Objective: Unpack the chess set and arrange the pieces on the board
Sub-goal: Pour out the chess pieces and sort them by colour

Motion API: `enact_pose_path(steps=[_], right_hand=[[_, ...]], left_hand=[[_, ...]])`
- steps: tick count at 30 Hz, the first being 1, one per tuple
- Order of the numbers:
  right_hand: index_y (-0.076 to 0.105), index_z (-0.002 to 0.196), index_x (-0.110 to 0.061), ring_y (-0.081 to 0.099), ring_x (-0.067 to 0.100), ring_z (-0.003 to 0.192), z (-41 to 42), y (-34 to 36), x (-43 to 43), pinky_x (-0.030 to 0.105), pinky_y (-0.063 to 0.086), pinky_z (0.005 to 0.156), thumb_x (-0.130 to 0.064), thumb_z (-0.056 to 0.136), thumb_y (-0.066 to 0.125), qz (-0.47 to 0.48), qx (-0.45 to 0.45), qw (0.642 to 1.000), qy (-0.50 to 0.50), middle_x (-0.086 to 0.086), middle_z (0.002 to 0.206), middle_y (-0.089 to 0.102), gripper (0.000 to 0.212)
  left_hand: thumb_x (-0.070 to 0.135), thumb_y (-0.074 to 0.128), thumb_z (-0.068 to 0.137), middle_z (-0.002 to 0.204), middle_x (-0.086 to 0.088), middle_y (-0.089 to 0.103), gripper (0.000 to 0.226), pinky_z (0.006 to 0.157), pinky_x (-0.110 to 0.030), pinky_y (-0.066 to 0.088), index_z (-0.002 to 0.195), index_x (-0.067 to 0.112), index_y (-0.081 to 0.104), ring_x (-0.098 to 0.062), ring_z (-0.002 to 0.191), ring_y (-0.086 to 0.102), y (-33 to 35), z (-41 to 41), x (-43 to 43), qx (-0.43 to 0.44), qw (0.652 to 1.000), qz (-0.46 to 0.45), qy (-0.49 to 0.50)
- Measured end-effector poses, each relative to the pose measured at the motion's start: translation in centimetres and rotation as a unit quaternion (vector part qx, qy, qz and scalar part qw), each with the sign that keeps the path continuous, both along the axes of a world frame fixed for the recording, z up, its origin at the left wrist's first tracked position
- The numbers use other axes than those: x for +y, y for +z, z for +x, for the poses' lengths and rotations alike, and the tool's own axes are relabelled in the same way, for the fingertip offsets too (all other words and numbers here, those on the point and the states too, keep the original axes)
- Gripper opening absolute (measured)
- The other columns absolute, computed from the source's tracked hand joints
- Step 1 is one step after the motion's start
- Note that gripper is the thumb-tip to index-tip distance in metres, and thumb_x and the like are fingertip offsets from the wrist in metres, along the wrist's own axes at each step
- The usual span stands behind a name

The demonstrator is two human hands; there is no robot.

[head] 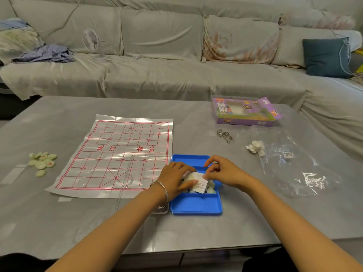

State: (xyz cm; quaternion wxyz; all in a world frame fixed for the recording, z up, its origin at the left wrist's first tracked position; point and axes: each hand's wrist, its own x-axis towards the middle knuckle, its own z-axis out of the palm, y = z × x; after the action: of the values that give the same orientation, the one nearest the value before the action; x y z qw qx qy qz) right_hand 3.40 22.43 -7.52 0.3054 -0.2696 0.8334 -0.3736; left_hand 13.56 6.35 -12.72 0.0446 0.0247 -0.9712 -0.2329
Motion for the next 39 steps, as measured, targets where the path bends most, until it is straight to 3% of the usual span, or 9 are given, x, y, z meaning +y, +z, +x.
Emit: enact_pose_path(steps=[5, 12, 17, 20, 27, 30, 33, 35, 39], right_hand=[[0.053, 0.099, -0.009, 0.064, 0.011, 0.075, -0.9, 1.0, 0.8, 0.01, 0.049, 0.059, -0.008, 0.083, 0.068, -0.126, 0.023, 0.982, -0.137, 0.011, 0.085, 0.068, 0.021], [0.062, 0.097, -0.013, 0.069, 0.011, 0.068, -1.3, 1.4, 0.8, 0.018, 0.055, 0.059, -0.016, 0.088, 0.062, -0.24, -0.108, 0.943, -0.203, 0.008, 0.088, 0.071, 0.01], [0.065, 0.092, -0.017, 0.066, 0.008, 0.065, -3.5, 0.8, -0.1, 0.016, 0.055, 0.059, -0.021, 0.091, 0.057, -0.248, -0.138, 0.929, -0.237, 0.0, 0.083, 0.071, 0.009], [0.063, 0.098, -0.007, 0.065, 0.005, 0.058, -7.5, 0.5, -0.7, 0.014, 0.053, 0.053, -0.016, 0.093, 0.056, -0.265, -0.163, 0.902, -0.299, 0.004, 0.081, 0.067, 0.013], [0.057, 0.11, 0.014, 0.052, 0.002, 0.029, -19.3, -1.0, 0.7, 0.012, 0.042, 0.033, -0.002, 0.092, 0.053, -0.194, -0.1, 0.864, -0.453, 0.009, 0.062, 0.059, 0.024], [0.06, 0.097, 0.009, 0.044, 0.003, 0.022, -21.6, -2.0, 1.8, 0.012, 0.033, 0.026, -0.003, 0.095, 0.047, -0.119, -0.104, 0.877, -0.454, 0.001, 0.033, 0.053, 0.017], [0.054, 0.072, 0.002, 0.045, 0.004, 0.022, -22.9, -3.0, 2.3, 0.012, 0.033, 0.026, -0.007, 0.097, 0.046, -0.075, -0.09, 0.888, -0.445, 0.005, 0.051, 0.058, 0.028], [0.056, 0.076, 0.002, 0.046, 0.003, 0.023, -23.5, -3.4, 2.2, 0.013, 0.035, 0.027, -0.01, 0.097, 0.047, -0.065, -0.08, 0.889, -0.445, 0.006, 0.064, 0.055, 0.025], [0.053, 0.063, -0.003, 0.046, 0.008, 0.027, -24.0, -4.0, 1.7, 0.02, 0.035, 0.044, -0.017, 0.096, 0.05, -0.047, -0.079, 0.887, -0.452, 0.005, 0.052, 0.056, 0.035]], left_hand=[[0.035, 0.047, 0.093, 0.093, 0.01, 0.057, 0.025, 0.073, -0.009, 0.038, 0.105, 0.017, 0.061, -0.006, 0.088, 0.05, 1.2, -1.1, 0.4, 0.092, 0.971, 0.206, 0.078], [0.024, 0.06, 0.087, 0.077, 0.002, 0.065, 0.02, 0.058, -0.005, 0.047, 0.086, 0.005, 0.066, -0.003, 0.07, 0.06, 3.4, -4.4, 0.3, 0.138, 0.863, 0.441, 0.203], [0.026, 0.058, 0.089, 0.081, 0.0, 0.064, 0.023, 0.056, -0.006, 0.046, 0.093, 0.005, 0.067, -0.004, 0.07, 0.057, 4.0, -7.8, 0.1, 0.14, 0.857, 0.443, 0.224], [0.026, 0.053, 0.092, 0.088, 0.0, 0.066, 0.021, 0.073, -0.015, 0.046, 0.102, 0.01, 0.064, -0.009, 0.08, 0.059, 4.0, -9.7, -0.6, 0.154, 0.848, 0.449, 0.236], [0.021, 0.055, 0.091, 0.099, 0.0, 0.064, 0.011, 0.066, -0.004, 0.039, 0.101, 0.02, 0.059, -0.01, 0.092, 0.058, 2.2, -11.6, -3.4, 0.178, 0.884, 0.375, 0.217], [0.019, 0.055, 0.091, 0.098, 0.001, 0.063, 0.011, 0.067, -0.005, 0.038, 0.101, 0.02, 0.059, -0.011, 0.093, 0.058, 1.3, -12.0, -4.1, 0.177, 0.893, 0.356, 0.211], [0.019, 0.055, 0.091, 0.095, 0.004, 0.063, 0.01, 0.066, -0.006, 0.037, 0.099, 0.024, 0.058, -0.01, 0.091, 0.057, 0.7, -12.5, -4.2, 0.172, 0.902, 0.338, 0.206], [0.021, 0.054, 0.091, 0.097, 0.003, 0.063, 0.01, 0.067, -0.006, 0.037, 0.1, 0.024, 0.058, -0.011, 0.092, 0.057, 0.5, -12.8, -4.2, 0.168, 0.909, 0.326, 0.2], [0.022, 0.053, 0.091, 0.099, 0.003, 0.062, 0.011, 0.068, -0.006, 0.038, 0.102, 0.024, 0.058, -0.01, 0.093, 0.056, 0.5, -13.1, -4.1, 0.168, 0.914, 0.318, 0.189]])
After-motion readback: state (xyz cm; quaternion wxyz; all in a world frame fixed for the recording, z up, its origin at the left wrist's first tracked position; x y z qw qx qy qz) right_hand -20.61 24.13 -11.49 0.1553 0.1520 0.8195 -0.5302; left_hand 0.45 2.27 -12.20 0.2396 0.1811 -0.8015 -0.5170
